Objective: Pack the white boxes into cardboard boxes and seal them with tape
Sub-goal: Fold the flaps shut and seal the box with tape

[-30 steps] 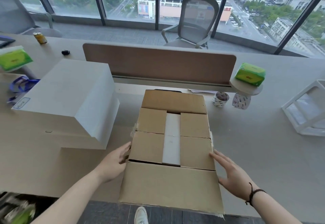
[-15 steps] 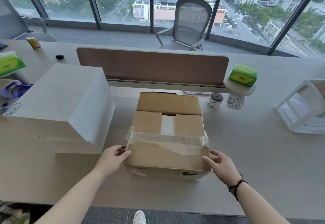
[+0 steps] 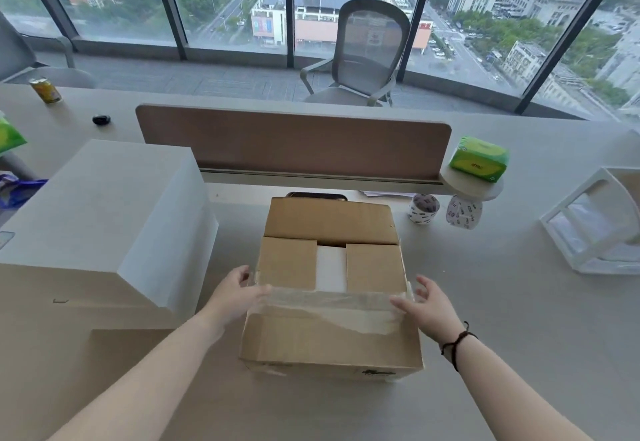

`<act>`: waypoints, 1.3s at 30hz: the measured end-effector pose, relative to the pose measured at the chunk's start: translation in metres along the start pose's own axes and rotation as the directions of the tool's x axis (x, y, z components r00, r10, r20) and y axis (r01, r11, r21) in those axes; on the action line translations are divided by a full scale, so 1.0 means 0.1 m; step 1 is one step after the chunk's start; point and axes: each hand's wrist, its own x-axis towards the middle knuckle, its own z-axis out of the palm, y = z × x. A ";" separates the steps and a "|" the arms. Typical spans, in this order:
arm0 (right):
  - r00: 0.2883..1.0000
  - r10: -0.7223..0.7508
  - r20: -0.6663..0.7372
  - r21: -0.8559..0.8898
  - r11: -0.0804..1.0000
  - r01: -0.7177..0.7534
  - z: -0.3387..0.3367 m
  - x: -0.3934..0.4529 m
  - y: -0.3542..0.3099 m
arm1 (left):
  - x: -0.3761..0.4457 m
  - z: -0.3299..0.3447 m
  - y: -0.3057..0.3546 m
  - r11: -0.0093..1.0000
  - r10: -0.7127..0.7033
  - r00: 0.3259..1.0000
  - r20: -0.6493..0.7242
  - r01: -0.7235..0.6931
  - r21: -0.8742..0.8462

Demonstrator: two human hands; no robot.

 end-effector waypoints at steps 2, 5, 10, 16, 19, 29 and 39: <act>0.999 -0.045 -0.010 -0.027 0.999 0.045 0.03 0.17 -0.21 | 0.15 0.03 0.21 0.999 0.025 0.998 0.059 -0.024 -0.021; 0.998 -0.065 -0.009 -0.030 0.997 0.065 0.11 0.47 -0.46 | 0.41 0.07 0.47 0.995 0.030 0.992 0.121 -0.018 -0.099; 0.996 0.084 -0.012 0.155 0.985 -0.081 0.19 0.93 -0.63 | 0.76 0.02 0.60 0.962 -0.042 0.983 0.179 0.089 -0.260; 0.974 0.220 0.057 0.446 0.867 -0.222 0.13 1.00 -0.57 | 0.70 -0.02 0.65 0.923 -0.051 0.984 0.172 0.113 -0.368; 0.982 0.179 0.064 0.448 0.874 -0.188 0.06 0.86 -0.51 | 0.59 -0.07 0.53 0.916 -0.035 0.993 0.112 0.077 -0.394; 0.983 -0.045 0.180 0.108 0.994 0.026 0.07 0.23 -0.07 | 0.23 -0.07 -0.05 0.966 0.213 0.957 0.196 -0.237 0.106; 0.989 -0.148 -0.006 0.062 0.987 0.148 0.27 0.16 0.14 | 0.20 -0.03 -0.23 0.951 0.278 0.941 0.193 -0.298 0.085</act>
